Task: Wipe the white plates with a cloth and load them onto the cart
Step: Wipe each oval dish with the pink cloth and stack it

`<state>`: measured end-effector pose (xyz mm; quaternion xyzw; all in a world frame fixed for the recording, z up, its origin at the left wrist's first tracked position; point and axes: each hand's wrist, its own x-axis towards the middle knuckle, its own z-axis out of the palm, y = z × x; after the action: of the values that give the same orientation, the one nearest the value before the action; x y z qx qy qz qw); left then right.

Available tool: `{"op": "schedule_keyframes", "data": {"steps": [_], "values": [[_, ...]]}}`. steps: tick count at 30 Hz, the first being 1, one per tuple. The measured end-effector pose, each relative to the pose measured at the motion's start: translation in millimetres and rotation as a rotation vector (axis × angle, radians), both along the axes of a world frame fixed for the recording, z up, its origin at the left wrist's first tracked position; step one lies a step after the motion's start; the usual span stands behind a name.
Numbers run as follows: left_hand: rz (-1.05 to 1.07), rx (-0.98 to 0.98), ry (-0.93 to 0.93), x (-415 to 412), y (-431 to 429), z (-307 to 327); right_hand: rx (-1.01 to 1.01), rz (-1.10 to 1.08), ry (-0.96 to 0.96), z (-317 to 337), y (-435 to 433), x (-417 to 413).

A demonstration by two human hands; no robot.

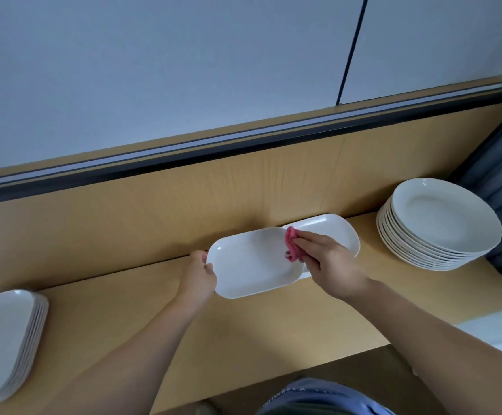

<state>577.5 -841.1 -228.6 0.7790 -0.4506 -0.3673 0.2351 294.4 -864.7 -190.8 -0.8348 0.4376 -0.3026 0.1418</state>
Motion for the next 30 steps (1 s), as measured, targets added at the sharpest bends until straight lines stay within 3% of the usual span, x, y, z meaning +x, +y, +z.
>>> {"op": "schedule_keyframes", "data": {"steps": [9,19,22,25,30], "values": [[0.106,0.075,0.004,86,67,-22,0.067,0.143,0.012,-19,36,105],[0.039,0.103,-0.028,112,89,-43,0.236,0.084,0.208,-48,56,139],[-0.064,0.082,-0.12,117,92,-41,0.219,0.096,0.267,-48,51,149],[-0.308,0.136,-0.297,124,90,-34,0.189,0.114,0.335,-56,41,161],[-0.567,0.213,-0.417,132,89,-35,0.245,0.064,0.672,-81,35,184]]}}
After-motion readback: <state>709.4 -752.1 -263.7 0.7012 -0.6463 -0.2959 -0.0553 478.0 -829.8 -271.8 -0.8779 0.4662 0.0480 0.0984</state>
